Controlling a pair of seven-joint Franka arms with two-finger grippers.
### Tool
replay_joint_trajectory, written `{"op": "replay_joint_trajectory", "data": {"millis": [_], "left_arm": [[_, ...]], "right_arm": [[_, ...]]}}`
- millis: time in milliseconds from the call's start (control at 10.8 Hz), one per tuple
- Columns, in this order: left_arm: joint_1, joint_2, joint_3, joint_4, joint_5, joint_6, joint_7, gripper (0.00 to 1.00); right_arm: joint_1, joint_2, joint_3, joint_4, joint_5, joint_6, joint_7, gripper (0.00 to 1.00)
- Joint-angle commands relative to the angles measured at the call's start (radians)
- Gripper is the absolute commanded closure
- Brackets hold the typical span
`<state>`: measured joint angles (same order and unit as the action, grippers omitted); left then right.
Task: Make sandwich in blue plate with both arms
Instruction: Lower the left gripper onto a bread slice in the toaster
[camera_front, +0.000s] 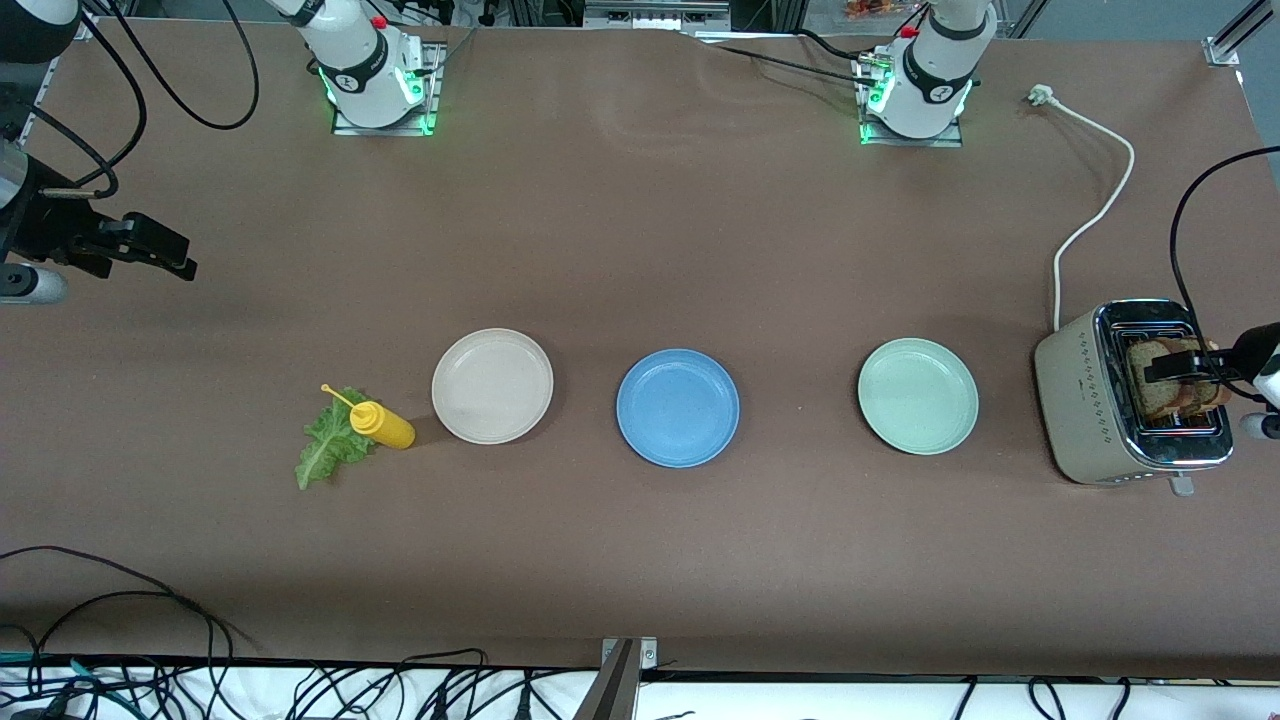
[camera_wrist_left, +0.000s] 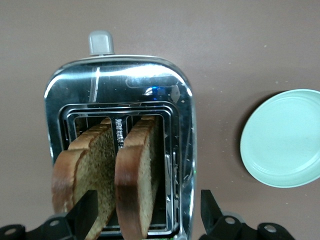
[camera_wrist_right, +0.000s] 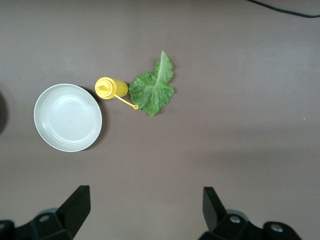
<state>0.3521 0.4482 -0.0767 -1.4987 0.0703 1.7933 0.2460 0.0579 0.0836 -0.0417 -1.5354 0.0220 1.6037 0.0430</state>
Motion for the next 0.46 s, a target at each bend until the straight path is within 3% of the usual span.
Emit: {"op": "replay_joint_trajectory", "data": {"millis": [0,93,278,371], "left_arm": [[0.015,0.032,-0.006,0.015,0.022,0.005,0.019,0.60],[0.015,0.032,-0.006,0.014,0.022,0.000,0.019,0.78],[0.015,0.032,-0.006,0.015,0.023,-0.005,0.018,1.00],[0.015,0.029,-0.005,0.015,0.023,-0.009,0.018,1.00]], "right_arm": [[0.003,-0.015,0.000,-0.002,-0.008,0.001,0.000,0.00],[0.003,-0.016,0.000,-0.002,-0.008,0.001,0.000,0.00],[0.003,-0.016,0.000,-0.002,-0.008,-0.001,0.000,0.00],[0.003,-0.016,-0.001,-0.002,-0.007,-0.002,0.000,0.00]]}}
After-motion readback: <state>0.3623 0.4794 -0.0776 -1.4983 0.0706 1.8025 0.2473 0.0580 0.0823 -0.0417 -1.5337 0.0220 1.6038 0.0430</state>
